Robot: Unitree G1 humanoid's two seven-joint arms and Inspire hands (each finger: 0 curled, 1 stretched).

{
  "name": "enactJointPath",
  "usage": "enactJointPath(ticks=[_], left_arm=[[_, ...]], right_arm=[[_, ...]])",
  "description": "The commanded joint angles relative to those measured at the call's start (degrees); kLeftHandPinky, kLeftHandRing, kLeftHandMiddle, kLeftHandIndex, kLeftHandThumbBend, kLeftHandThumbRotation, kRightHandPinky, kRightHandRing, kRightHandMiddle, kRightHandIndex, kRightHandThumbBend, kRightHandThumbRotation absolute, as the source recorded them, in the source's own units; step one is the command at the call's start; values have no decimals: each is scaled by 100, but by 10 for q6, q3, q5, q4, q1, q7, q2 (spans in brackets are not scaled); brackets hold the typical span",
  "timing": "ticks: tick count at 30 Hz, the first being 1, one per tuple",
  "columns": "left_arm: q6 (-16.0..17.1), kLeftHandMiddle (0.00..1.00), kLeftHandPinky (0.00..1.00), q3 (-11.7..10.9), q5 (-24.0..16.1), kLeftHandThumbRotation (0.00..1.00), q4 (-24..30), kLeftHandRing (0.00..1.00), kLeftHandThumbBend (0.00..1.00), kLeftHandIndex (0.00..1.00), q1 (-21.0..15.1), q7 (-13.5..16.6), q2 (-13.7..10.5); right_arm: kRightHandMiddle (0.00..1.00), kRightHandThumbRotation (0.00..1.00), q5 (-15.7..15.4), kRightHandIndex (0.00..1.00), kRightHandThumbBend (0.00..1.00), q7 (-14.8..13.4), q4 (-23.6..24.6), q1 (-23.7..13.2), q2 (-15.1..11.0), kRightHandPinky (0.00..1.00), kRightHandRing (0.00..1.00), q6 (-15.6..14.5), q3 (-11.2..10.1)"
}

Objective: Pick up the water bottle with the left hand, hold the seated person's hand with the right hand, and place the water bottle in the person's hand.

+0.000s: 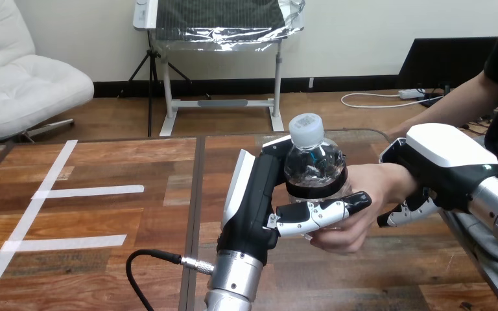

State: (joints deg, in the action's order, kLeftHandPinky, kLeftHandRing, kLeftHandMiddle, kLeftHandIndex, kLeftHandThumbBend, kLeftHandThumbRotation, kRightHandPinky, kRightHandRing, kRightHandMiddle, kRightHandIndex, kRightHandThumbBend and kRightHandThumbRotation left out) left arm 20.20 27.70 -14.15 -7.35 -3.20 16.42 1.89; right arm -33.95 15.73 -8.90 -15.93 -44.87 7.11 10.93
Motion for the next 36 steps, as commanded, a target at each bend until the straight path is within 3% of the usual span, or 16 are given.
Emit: enactJointPath(ticks=[1,16,22,31,36], left_arm=[[20,45,34,35,-11,0,14,39,62,48,-69,9,117],[28,45,33,36,-12,0,12,38,63,47,-75,17,109],[26,45,33,36,-6,0,12,38,64,47,-74,16,111],[33,45,34,34,-8,0,8,39,63,48,-76,20,109],[33,45,34,32,-2,0,8,39,63,48,-76,17,110]], right_arm=[[31,0,-1,34,70,-9,4,-20,-12,15,22,-16,-31],[30,0,-2,33,70,-16,-2,-19,-15,15,21,-6,-32],[30,0,-5,34,70,-6,3,-19,-16,15,21,-17,-30],[30,0,-1,34,71,-16,-1,-18,-12,15,21,-13,-34],[30,0,-14,34,72,-12,1,-20,-15,15,22,-24,-29]])
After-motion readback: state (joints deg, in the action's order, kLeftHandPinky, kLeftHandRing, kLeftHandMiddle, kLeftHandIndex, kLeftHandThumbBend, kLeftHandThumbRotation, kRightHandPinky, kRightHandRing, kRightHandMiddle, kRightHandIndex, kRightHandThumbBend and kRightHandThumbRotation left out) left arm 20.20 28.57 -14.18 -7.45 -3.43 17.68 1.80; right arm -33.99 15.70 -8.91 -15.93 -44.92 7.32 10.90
